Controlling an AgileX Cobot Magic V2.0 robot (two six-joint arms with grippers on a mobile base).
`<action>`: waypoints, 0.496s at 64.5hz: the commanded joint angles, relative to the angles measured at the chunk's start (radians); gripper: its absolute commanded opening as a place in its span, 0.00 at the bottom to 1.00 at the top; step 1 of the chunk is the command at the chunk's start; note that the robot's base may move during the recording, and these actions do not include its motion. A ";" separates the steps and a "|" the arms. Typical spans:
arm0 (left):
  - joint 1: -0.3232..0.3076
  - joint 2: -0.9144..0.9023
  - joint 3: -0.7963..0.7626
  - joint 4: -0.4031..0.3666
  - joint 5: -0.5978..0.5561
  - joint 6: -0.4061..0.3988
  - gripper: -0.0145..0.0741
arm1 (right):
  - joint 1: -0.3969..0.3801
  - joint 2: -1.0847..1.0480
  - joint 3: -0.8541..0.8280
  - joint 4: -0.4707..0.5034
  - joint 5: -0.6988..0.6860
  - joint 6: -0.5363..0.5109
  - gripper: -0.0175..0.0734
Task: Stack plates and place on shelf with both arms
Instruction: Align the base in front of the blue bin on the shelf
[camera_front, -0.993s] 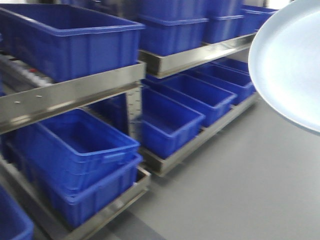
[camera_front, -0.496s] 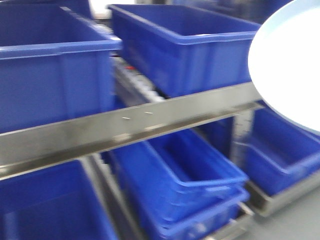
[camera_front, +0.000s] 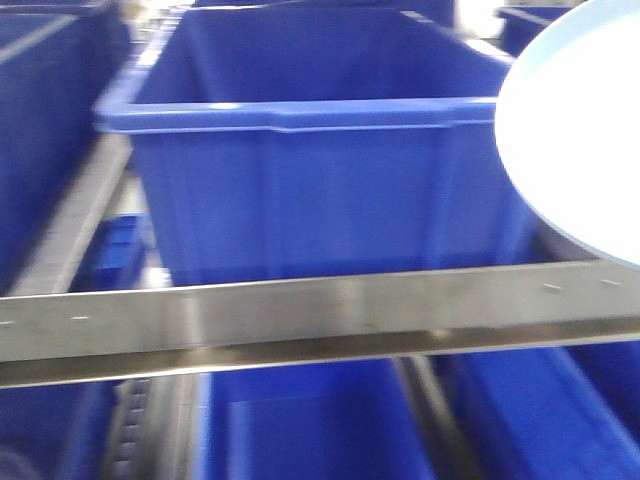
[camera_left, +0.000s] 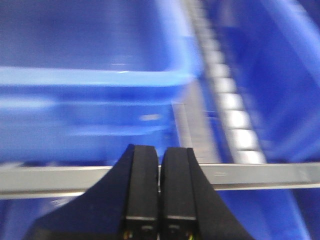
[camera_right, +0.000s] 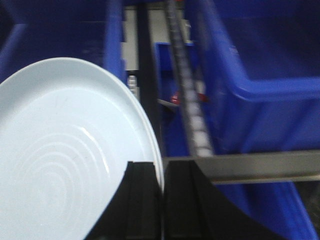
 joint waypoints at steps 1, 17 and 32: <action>-0.007 0.005 -0.028 -0.006 -0.078 -0.009 0.26 | -0.006 0.004 -0.034 -0.004 -0.100 -0.004 0.24; -0.007 0.005 -0.028 -0.006 -0.078 -0.009 0.26 | -0.006 0.004 -0.034 -0.004 -0.100 -0.004 0.24; -0.007 0.005 -0.028 -0.006 -0.078 -0.009 0.26 | -0.006 0.004 -0.034 -0.004 -0.100 -0.004 0.24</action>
